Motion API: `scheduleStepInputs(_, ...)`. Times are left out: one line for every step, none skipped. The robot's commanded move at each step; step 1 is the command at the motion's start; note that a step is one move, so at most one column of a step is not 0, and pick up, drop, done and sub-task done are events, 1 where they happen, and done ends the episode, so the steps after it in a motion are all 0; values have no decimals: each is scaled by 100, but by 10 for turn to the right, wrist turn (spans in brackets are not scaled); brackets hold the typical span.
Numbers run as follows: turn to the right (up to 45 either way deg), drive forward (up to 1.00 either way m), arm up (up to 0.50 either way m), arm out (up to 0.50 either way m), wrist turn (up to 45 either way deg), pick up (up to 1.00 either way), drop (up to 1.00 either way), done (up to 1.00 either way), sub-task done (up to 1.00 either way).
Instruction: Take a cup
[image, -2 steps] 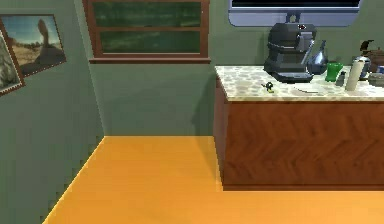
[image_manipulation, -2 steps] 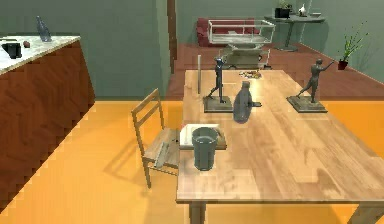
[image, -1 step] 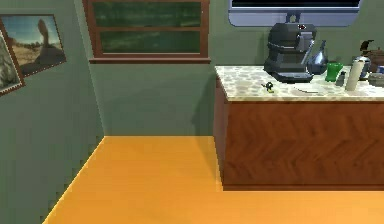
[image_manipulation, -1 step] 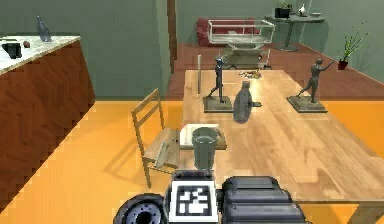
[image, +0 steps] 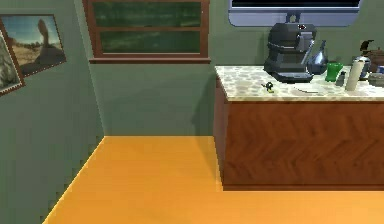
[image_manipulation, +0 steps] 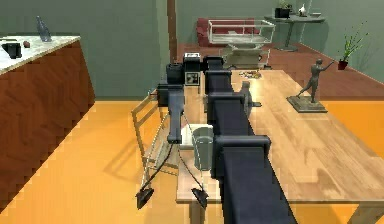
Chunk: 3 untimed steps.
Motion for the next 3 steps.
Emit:
scheduleStepInputs(0, 0, 0, 0, 450, 0, 0, 0, 0)
scheduleStepInputs(0, 0, 0, 0, 450, 0, 0, 0, 0)
scheduleStepInputs(0, 0, 0, 0, 450, 0, 0, 0, 0)
